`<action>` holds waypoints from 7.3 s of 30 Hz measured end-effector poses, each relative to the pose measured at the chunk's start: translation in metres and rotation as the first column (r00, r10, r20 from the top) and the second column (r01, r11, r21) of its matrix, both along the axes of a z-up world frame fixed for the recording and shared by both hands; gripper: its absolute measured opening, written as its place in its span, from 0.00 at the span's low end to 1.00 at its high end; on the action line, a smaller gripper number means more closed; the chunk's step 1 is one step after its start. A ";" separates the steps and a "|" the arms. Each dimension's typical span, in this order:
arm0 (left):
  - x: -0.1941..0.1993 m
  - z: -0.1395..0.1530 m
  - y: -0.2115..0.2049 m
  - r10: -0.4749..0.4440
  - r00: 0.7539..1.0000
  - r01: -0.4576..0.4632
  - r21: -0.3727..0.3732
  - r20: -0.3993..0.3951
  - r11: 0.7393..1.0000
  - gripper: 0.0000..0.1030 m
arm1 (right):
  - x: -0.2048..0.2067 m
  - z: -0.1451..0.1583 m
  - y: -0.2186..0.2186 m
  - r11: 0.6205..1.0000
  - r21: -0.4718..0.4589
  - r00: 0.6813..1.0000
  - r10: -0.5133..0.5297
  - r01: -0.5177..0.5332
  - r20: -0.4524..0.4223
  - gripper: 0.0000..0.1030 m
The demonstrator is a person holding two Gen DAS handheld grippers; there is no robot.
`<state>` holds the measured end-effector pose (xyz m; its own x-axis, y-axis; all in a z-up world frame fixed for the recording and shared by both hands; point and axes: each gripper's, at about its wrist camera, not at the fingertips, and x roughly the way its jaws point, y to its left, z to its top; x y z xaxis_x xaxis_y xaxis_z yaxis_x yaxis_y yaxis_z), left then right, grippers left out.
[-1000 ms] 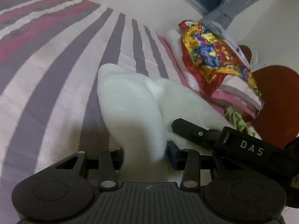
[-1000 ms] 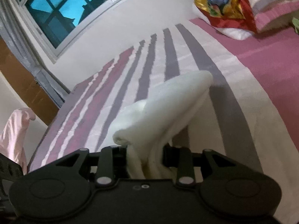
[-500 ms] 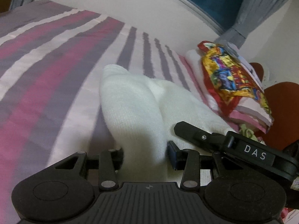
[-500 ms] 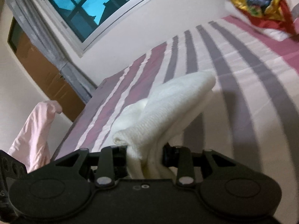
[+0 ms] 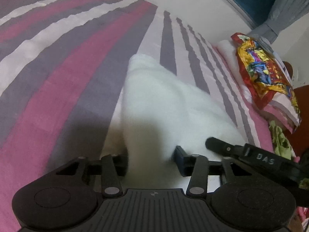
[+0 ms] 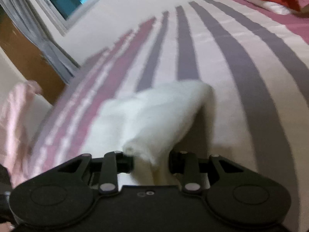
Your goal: Fold small clothes
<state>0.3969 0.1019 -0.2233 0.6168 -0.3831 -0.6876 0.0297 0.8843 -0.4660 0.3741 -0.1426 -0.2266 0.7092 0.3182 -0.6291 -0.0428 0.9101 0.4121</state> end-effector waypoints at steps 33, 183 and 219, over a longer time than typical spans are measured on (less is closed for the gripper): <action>-0.070 0.027 -0.014 0.010 1.000 -0.008 0.234 -0.009 0.972 0.73 | -0.082 -0.004 0.018 0.965 -0.249 0.997 0.079 -0.082 -0.022 0.58; -0.339 0.199 -0.079 0.063 0.977 -0.157 0.489 0.202 0.858 1.00 | -0.356 0.142 -0.023 0.919 -0.343 0.957 -0.102 0.195 0.271 1.00; -0.341 0.191 -0.072 0.032 0.974 -0.134 0.461 0.222 0.877 1.00 | -0.353 0.136 -0.025 0.919 -0.343 0.961 -0.110 0.196 0.255 1.00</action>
<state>0.0559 0.0299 -0.0321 0.7763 0.0134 -0.6302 -0.0058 0.9999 0.0141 0.0212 -0.1680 -0.0910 0.8675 -0.0241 -0.4968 0.0562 0.9972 0.0497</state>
